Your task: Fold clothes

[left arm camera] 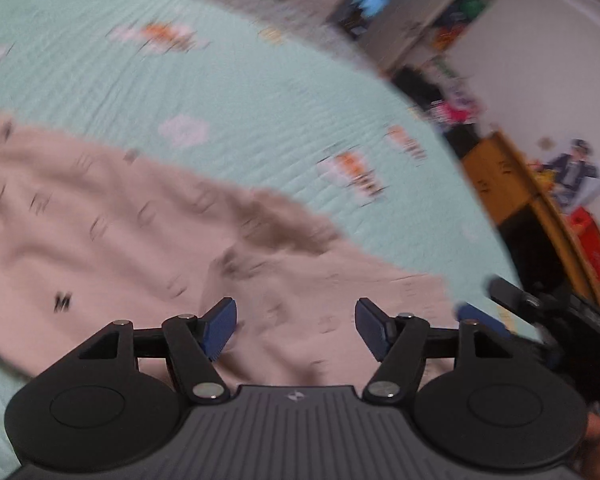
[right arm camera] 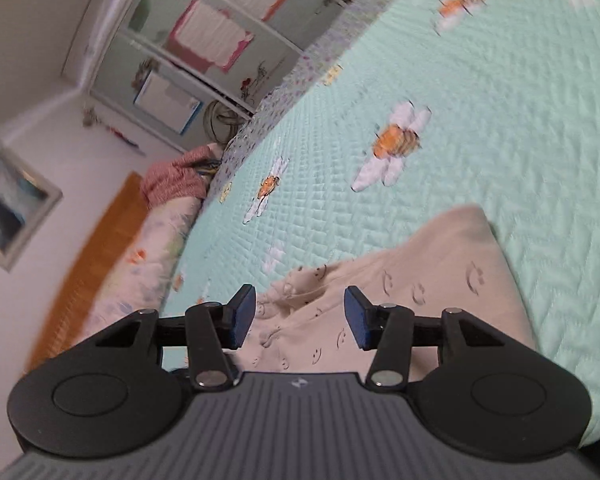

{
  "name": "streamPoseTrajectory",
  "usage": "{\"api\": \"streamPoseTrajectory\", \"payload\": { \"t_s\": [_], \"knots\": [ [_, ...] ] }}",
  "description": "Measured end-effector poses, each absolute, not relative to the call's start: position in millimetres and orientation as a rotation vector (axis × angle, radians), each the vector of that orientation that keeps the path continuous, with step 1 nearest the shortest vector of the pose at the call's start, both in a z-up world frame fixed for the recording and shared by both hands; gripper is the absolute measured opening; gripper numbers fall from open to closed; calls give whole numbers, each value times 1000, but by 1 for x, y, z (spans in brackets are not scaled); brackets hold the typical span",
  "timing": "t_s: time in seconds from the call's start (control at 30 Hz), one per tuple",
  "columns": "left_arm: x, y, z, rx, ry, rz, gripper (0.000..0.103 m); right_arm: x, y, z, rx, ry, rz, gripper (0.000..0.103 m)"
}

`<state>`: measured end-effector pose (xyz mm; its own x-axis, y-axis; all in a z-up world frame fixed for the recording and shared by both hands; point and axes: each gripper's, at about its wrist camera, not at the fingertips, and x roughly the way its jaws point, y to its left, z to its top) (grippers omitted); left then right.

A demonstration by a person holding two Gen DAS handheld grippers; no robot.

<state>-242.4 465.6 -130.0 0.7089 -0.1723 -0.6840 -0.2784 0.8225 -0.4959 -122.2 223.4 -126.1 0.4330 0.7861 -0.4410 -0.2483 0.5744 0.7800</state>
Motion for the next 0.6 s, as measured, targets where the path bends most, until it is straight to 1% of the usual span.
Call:
{"api": "streamPoseTrajectory", "payload": {
  "t_s": [0.03,0.07,0.1,0.13,0.17,0.23,0.3,0.4,0.47,0.5,0.53,0.57,0.6],
  "knots": [
    [-242,468,-138,-625,819,84,68,-123,217,-136,697,926,690,51],
    [-243,470,-144,-623,827,90,67,-125,211,-146,699,951,666,44],
    [-247,472,-146,-614,820,82,66,-126,205,-156,701,976,642,27],
    [-250,473,-148,-607,818,77,66,-127,198,-167,703,1001,618,0],
    [-251,473,-148,-603,818,74,66,-129,192,-177,705,1025,594,0],
    [-251,472,-148,-587,823,71,66,-130,185,-177,721,1037,570,0],
    [-248,466,-146,-548,834,78,67,-128,190,-163,679,1009,583,8],
    [-246,456,-145,-486,834,88,70,-114,208,-141,650,950,676,10],
    [-246,452,-146,-458,831,93,70,-95,222,-141,644,963,728,21],
    [-246,451,-146,-454,830,94,70,-82,229,-149,619,988,719,22],
    [-247,452,-147,-455,830,93,70,-68,234,-159,588,1014,696,20],
    [-246,453,-147,-460,832,91,70,-55,240,-170,557,1039,671,0],
    [-247,455,-147,-467,833,88,70,-43,237,-182,589,1045,656,0]
  ]
}}
